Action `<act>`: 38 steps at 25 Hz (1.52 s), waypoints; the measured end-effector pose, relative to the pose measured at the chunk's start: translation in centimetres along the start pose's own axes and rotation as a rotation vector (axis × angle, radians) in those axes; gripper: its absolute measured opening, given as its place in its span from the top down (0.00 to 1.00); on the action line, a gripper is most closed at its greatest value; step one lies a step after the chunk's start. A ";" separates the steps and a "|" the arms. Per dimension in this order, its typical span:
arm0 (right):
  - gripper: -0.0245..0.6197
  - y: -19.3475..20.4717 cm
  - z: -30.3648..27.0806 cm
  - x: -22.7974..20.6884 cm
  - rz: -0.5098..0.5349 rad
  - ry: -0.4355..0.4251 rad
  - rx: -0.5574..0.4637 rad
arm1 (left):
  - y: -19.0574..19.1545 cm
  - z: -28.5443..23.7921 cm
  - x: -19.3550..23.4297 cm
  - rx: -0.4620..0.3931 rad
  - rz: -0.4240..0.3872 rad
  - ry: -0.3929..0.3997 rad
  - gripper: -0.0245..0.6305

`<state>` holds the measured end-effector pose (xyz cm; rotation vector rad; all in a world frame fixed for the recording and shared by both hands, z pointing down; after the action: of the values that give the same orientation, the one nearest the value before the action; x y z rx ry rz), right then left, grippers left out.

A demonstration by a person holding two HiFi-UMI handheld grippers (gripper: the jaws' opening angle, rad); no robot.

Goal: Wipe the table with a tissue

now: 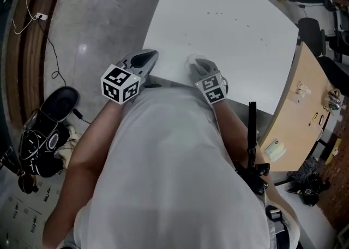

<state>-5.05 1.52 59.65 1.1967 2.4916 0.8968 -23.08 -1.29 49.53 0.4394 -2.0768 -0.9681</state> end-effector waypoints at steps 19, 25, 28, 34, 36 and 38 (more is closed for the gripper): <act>0.87 -4.4 -3.6 -9.5 0.083 0.319 0.036 | -0.5 2.3 2.1 -0.030 0.026 -0.110 0.95; 0.87 -4.1 -3.3 -6.9 0.138 0.095 0.056 | -0.1 2.7 2.5 -0.037 0.038 -0.111 0.95; 0.87 -3.8 -2.9 -4.0 0.221 -0.051 0.052 | -0.2 2.4 2.5 -0.044 0.037 -0.108 0.95; 0.87 -3.6 -1.5 -3.2 0.114 -0.164 -0.025 | -0.8 2.4 2.6 -0.068 0.045 -0.114 0.95; 0.87 -4.0 -1.7 -5.8 0.025 -0.063 -0.054 | -0.6 2.6 2.7 -0.066 0.047 -0.117 0.95; 0.87 -3.9 -2.4 -7.2 0.005 -0.018 -0.037 | -0.4 2.7 2.6 -0.065 0.052 -0.123 0.95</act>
<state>-3.95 -6.92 58.79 1.1946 2.4475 0.9251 -26.83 -1.74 49.50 0.2974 -2.1481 -1.0513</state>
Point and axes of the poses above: the fingertips, and each gripper's own axes: z backward along the fingers, x to its left, y out of its underside, the point moved 3 cm from there along z, backward along the fingers, and after that the axes turned 3 degrees about z, right-handed, at the moved point
